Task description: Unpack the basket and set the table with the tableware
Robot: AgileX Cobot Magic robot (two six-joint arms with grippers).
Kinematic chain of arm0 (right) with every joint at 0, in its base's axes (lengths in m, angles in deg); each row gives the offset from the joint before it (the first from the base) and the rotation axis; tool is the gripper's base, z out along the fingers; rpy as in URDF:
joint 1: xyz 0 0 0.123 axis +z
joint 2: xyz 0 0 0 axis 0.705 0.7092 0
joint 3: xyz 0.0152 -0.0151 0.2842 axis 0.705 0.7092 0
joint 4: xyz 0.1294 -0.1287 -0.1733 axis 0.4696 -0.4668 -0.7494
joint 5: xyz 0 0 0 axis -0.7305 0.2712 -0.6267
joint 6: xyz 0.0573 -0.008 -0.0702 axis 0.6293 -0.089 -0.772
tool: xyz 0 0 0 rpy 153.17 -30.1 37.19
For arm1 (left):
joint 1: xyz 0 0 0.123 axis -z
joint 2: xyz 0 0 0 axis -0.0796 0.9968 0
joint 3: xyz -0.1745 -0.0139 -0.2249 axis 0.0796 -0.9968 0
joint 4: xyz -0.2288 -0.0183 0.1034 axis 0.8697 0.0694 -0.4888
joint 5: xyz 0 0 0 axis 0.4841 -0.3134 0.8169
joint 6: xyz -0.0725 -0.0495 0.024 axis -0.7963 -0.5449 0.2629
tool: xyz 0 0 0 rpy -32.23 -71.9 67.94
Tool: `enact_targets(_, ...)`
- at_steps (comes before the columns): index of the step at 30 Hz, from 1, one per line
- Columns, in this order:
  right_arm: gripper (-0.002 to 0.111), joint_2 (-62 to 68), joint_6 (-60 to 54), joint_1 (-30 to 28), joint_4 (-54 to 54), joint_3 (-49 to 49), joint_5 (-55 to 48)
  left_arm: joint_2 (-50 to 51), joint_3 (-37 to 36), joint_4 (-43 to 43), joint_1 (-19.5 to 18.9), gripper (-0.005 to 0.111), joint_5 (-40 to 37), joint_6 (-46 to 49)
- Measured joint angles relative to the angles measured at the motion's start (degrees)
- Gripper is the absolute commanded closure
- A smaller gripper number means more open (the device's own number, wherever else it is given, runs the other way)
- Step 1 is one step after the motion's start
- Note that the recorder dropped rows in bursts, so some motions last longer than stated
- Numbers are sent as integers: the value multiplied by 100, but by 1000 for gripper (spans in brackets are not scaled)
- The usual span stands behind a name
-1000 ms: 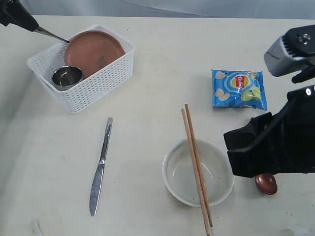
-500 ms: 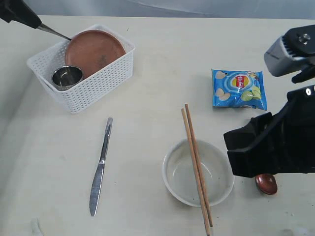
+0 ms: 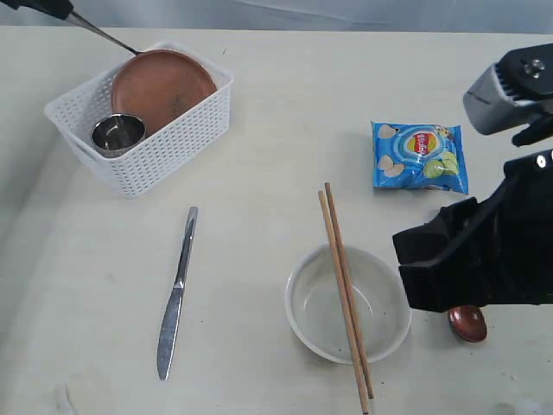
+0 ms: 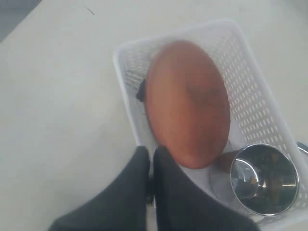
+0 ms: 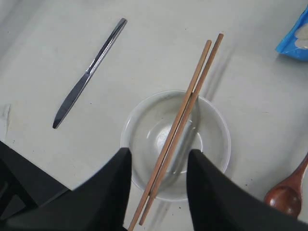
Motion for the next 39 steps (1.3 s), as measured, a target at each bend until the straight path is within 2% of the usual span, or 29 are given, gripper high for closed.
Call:
enact_targets(27,71,0,0,0,-40,0,0,-602,41,350,0,107,14,-2)
enact_targets(39,71,0,283,0,-1591,0,-775,-1078,41,495,0,107,14,-72)
